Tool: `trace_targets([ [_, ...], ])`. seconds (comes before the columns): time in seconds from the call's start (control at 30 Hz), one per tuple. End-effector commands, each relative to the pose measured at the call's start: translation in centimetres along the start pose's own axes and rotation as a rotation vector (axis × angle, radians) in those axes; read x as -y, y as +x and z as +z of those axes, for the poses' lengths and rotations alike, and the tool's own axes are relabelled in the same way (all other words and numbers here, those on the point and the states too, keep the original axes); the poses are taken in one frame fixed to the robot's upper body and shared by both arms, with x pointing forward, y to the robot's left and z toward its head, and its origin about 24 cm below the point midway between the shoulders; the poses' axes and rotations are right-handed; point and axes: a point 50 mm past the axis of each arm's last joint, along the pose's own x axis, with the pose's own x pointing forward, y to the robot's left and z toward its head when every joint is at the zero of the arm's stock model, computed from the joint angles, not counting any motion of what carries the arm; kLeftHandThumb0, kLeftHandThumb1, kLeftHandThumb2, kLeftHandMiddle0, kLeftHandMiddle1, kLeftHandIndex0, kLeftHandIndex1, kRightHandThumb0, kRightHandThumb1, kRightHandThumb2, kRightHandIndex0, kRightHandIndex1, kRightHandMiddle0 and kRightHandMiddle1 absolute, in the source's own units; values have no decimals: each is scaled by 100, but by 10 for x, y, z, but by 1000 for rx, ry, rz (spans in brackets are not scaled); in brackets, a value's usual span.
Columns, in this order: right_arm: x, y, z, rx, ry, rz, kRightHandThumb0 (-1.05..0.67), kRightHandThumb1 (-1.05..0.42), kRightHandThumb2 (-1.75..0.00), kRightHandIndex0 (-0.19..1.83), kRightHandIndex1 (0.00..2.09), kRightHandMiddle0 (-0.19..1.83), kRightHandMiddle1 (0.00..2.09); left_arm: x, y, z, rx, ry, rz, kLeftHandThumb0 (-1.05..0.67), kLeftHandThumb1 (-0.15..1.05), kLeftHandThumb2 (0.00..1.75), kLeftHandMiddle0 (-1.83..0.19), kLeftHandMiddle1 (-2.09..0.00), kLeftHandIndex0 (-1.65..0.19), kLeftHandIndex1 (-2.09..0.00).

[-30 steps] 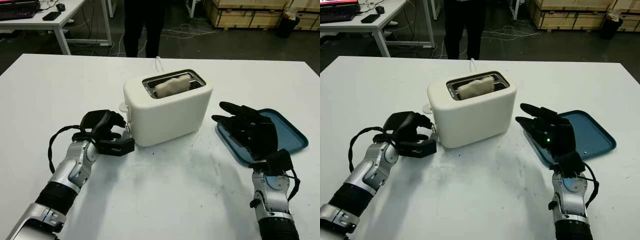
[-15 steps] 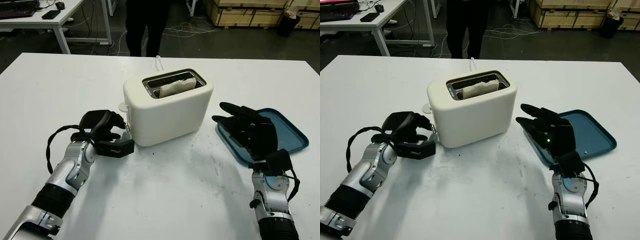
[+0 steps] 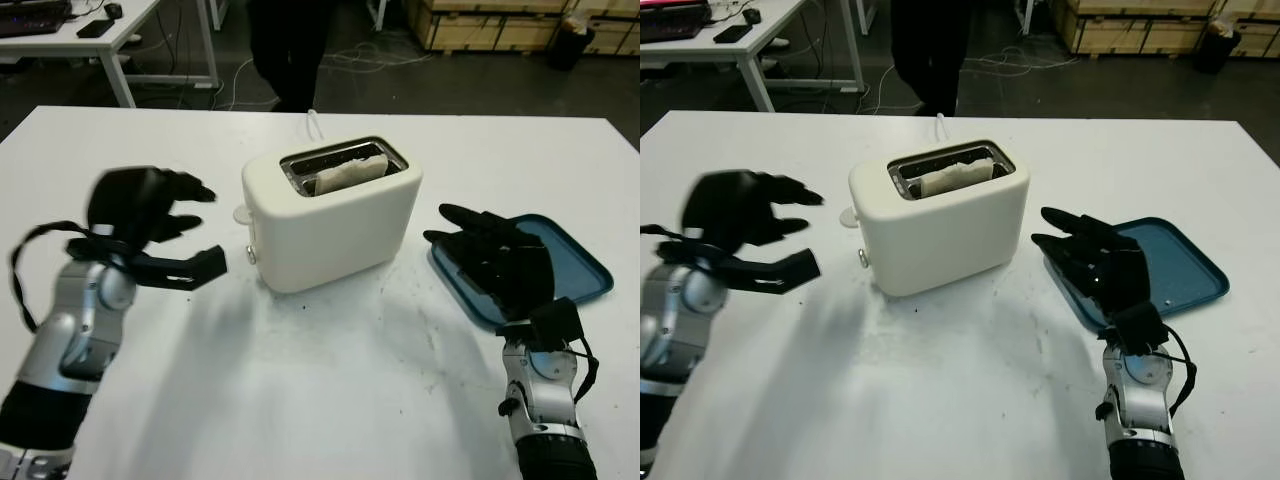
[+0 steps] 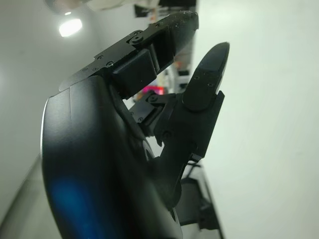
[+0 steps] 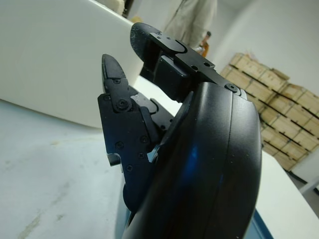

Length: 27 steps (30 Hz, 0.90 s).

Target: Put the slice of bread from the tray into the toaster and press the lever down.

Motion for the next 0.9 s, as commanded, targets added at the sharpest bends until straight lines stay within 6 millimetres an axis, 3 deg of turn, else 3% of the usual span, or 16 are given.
trace_targets([
  [0.0, -1, 3, 1, 4, 14, 1, -19, -92, -10, 103, 3, 94, 0, -10, -2, 0, 6, 54, 22, -52, 67, 1, -117, -100, -120, 0],
  [0.1, -2, 3, 1, 5, 22, 5, -20, -92, -9, 104, 4, 94, 0, -17, -1, 2, 21, 59, 58, -51, 63, 0, -121, -93, -122, -1],
  [0.3, -3, 3, 1, 6, 20, 3, -19, -92, -8, 104, 3, 95, 0, -18, 1, 10, 69, 36, 53, -48, 59, 0, -119, -107, -127, -2],
  [0.5, -2, 3, 2, 5, 27, 2, -19, -92, -8, 103, 3, 95, 0, -9, 5, 22, 145, -3, -43, -42, 58, 0, -112, -128, -132, -3],
  [0.67, -1, 2, 2, -2, 16, 0, -20, -92, -8, 103, 3, 95, 0, 1, 8, 30, 191, -26, -133, -40, 61, 0, -95, -163, -138, -2],
  [0.87, -2, 2, 3, -5, 9, -4, -20, -92, -8, 103, 2, 94, 0, 9, 10, 33, 223, -41, -178, -45, 66, 1, -94, -167, -141, -2],
])
